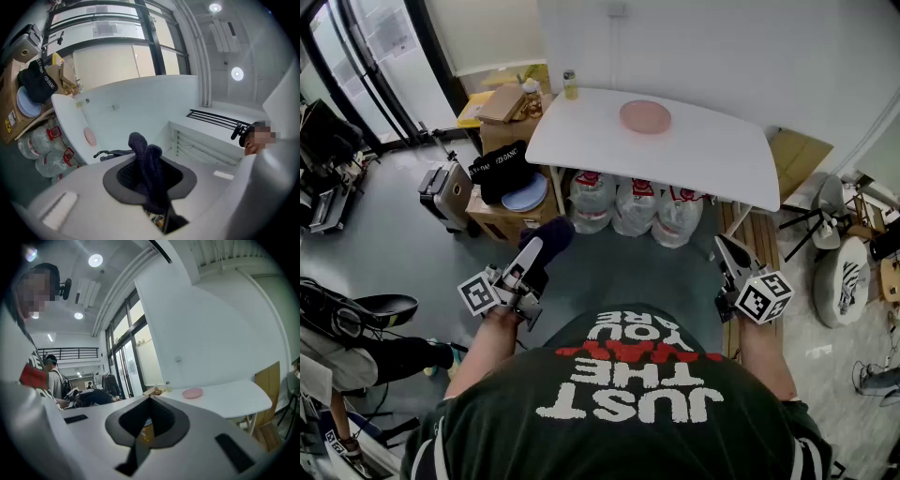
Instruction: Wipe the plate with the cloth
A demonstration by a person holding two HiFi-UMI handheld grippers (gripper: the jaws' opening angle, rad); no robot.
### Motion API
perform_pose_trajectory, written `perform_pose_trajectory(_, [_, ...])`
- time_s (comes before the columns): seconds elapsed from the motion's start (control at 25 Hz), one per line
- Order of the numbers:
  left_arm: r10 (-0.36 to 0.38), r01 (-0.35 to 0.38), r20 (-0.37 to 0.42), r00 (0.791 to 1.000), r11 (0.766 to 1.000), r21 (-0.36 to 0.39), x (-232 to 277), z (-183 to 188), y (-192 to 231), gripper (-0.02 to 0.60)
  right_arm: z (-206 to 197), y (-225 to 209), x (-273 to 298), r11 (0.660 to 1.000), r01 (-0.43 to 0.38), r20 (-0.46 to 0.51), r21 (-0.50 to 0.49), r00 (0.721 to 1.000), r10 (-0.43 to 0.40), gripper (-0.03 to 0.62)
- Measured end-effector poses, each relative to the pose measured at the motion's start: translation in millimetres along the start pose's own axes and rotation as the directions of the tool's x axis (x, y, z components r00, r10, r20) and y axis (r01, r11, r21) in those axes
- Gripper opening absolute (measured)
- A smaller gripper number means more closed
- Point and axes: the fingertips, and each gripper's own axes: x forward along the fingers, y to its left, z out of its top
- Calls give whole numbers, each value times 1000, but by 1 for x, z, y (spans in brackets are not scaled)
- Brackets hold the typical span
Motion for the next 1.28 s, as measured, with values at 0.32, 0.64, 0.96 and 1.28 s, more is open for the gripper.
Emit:
perform_pose_trajectory(0.32, [-9, 9, -6, 1000, 1000, -15, 0, 7, 8, 66, 0, 0, 12, 1000, 13, -12, -7, 1000, -13, -6])
perform_pose_trajectory(0.64, [-18, 18, -12, 1000, 999, -31, -5, 30, 18, 65, 0, 6, 34, 999, 44, -32, 7, 999, -43, -6])
perform_pose_trajectory(0.96, [-15, 14, -12, 1000, 999, -52, -37, 65, 38, 65, -2, 19, 67, 994, 90, -9, 59, 996, -90, -5])
perform_pose_trajectory(1.28, [12, -12, -6, 1000, 998, -56, -85, 111, 82, 66, -17, 39, 130, 991, 129, -25, 34, 991, -128, -5])
